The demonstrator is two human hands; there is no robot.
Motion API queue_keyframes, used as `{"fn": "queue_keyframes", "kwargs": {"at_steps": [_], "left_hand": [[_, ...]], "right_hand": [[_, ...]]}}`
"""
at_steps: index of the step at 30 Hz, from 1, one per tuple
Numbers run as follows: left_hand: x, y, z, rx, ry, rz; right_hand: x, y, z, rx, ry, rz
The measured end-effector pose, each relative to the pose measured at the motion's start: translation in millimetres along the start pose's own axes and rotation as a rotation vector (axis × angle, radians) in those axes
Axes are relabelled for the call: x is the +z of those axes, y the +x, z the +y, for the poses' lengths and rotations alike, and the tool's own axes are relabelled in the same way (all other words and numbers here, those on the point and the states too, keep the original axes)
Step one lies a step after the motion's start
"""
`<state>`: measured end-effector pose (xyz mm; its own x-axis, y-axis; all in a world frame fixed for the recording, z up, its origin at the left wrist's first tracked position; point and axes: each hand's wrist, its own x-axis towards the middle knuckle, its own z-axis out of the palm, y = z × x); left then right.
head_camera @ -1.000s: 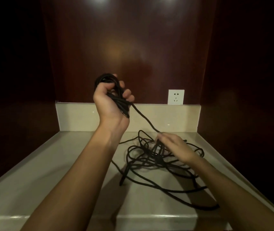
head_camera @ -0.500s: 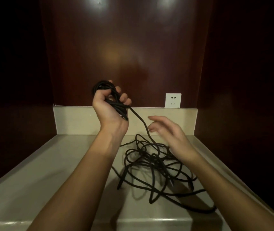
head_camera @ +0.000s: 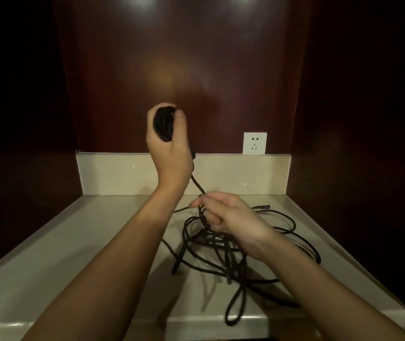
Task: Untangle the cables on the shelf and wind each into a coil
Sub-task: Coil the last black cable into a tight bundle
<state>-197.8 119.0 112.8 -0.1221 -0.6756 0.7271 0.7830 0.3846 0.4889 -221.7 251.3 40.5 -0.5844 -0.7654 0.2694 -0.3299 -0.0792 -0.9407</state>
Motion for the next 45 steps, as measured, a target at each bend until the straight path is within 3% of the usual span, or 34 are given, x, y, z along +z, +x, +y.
{"fn": "queue_keyframes", "kwargs": {"at_steps": [2, 5, 6, 8, 12, 14, 17, 19, 22, 24, 27, 31, 32, 34, 36, 38, 41, 43, 45], "left_hand": [[-4, -3, -2, 0.226, 0.214, -0.126], [2, 1, 3, 0.395, 0.295, -0.146], [5, 4, 4, 0.431, 0.316, -0.142], [8, 11, 4, 0.481, 0.375, -0.126], [1, 20, 2, 0.498, 0.512, -0.074], [-9, 26, -3, 0.465, 0.607, -0.053], [-15, 19, -8, 0.322, 0.642, -0.165], [-9, 3, -11, 0.223, 0.674, -0.289], [3, -11, -17, 0.022, 0.603, -0.384], [10, -12, -16, -0.156, 0.432, -0.388], [18, -13, -8, -0.469, 0.187, -0.363], [13, -12, -2, -0.777, -0.054, -0.315], [11, -12, -4, -0.786, -0.052, -0.278], [6, -15, -11, -0.711, 0.033, -0.189], [0, -20, -18, -0.566, 0.144, -0.119], [-6, -26, -21, -0.406, 0.253, -0.109], [-13, -29, -16, -0.281, 0.447, -0.233], [-13, -27, -5, -0.342, 0.586, -0.361], [-11, -25, 7, -0.42, 0.707, -0.523]], "right_hand": [[-14, -4, -2, 0.071, 0.191, -0.068], [-32, -9, -7, 0.227, 0.31, -0.189], [-36, -11, -7, 0.253, 0.206, -0.239], [-40, -12, 2, 0.205, -0.273, -0.309], [-55, -12, 43, -0.147, -1.094, -0.009], [-67, -18, 60, -0.266, -1.314, 0.066], [-75, -16, 51, -0.231, -1.468, 0.195], [-67, -4, 38, -0.137, -1.387, 0.156], [-42, 14, 20, 0.073, -0.895, 0.003], [-26, 25, 21, 0.09, -0.887, 0.028], [-7, 32, 24, -0.094, -0.942, 0.219], [12, 22, 24, -0.201, -0.286, 0.193], [16, 18, 26, -0.2, -0.232, 0.222], [21, 13, 26, -0.206, -0.376, 0.235], [22, 12, 25, -0.193, -0.55, 0.228], [16, 12, 20, -0.143, -0.527, 0.231], [6, 4, 10, -0.243, -0.698, 0.284], [1, -5, 1, -0.446, -0.968, 0.328], [-4, -10, -11, -0.606, -1.047, 0.312]]}}
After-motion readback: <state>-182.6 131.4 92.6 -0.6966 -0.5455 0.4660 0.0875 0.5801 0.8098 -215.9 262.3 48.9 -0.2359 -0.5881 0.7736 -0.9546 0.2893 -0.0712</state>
